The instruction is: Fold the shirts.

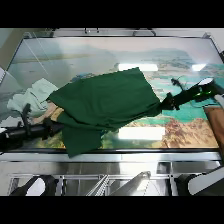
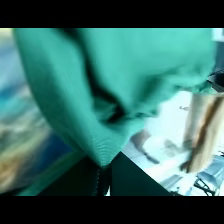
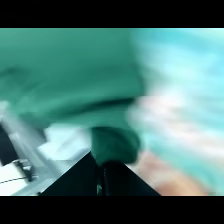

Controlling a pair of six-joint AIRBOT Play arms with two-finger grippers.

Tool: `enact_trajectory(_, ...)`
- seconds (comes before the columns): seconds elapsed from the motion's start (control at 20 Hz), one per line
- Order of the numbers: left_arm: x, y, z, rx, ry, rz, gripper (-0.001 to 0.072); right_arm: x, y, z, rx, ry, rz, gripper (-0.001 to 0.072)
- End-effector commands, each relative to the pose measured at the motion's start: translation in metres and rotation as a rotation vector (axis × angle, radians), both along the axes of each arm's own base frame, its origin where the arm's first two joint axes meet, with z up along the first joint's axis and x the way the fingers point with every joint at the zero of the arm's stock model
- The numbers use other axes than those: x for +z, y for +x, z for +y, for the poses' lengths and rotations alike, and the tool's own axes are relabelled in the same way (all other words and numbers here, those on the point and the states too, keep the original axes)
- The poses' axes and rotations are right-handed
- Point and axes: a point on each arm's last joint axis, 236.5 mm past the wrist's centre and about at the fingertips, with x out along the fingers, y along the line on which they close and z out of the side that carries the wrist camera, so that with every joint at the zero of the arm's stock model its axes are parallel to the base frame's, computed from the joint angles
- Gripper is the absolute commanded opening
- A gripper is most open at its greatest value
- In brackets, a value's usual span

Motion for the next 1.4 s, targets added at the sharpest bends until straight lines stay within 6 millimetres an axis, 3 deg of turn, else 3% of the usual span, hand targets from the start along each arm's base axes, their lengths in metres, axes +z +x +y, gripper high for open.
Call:
enact_trajectory(0.0,0.122,0.01,-0.021,-0.099,-0.079,-0.305,0.002,0.121,0.005,0.013,-0.009,0.161,-0.279,0.0024)
enact_trajectory(0.15,0.242,-0.013,-0.036,-0.197,0.066,-0.622,0.0022,0.268,-0.018,0.016,-0.054,0.179,-0.742,0.0024)
enact_trajectory(0.3,0.353,-0.042,-0.048,-0.151,0.274,-0.946,0.0025,0.394,-0.045,-0.014,-0.26,-0.088,-1.253,0.0024)
enact_trajectory(0.4,0.41,-0.05,-0.041,-0.033,0.377,-1.099,0.0026,0.48,-0.077,-0.042,-0.51,-0.281,-1.563,0.0024)
enact_trajectory(0.45,0.429,-0.051,-0.034,0.017,0.416,-1.131,0.0026,0.518,-0.101,-0.051,-0.617,-0.372,-1.707,0.0024)
enact_trajectory(0.55,0.456,-0.05,-0.023,0.073,0.467,-1.148,0.0026,0.569,-0.146,-0.055,-0.749,-0.515,-1.922,0.0024)
enact_trajectory(0.65,0.482,-0.053,-0.03,0.039,0.385,-1.201,0.0026,0.587,-0.173,-0.048,-0.755,-0.613,-2.02,0.0024)
enact_trajectory(0.7,0.492,-0.053,-0.033,0.009,0.312,-1.215,0.0026,0.583,-0.173,-0.042,-0.722,-0.613,-2.012,0.0024)
enact_trajectory(0.8,0.488,-0.043,-0.026,-0.051,0.189,-1.144,0.0026,0.555,-0.151,-0.038,-0.64,-0.556,-1.894,0.0024)
enact_trajectory(0.9,0.47,-0.024,-0.01,-0.086,0.127,-1.04,0.0025,0.508,-0.112,-0.049,-0.615,-0.43,-1.658,0.0023)
enact_trajectory(1.0,0.445,0.005,0.002,-0.115,0.106,-0.952,0.0026,0.447,-0.071,-0.061,-0.571,-0.326,-1.425,0.0022)
enact_trajectory(1.1,0.381,0.048,0.006,-0.179,0.2,-0.775,0.0026,0.377,-0.03,-0.063,-0.54,-0.229,-1.225,0.0022)
enact_trajectory(1.25,0.266,0.114,-0.013,-0.322,0.288,-0.533,0.0026,0.262,0.031,-0.058,-0.529,-0.178,-0.959,0.0022)
enact_trajectory(1.35,0.187,0.154,-0.032,-0.394,0.257,-0.4,0.0026,0.191,0.066,-0.053,-0.502,-0.183,-0.831,0.0022)
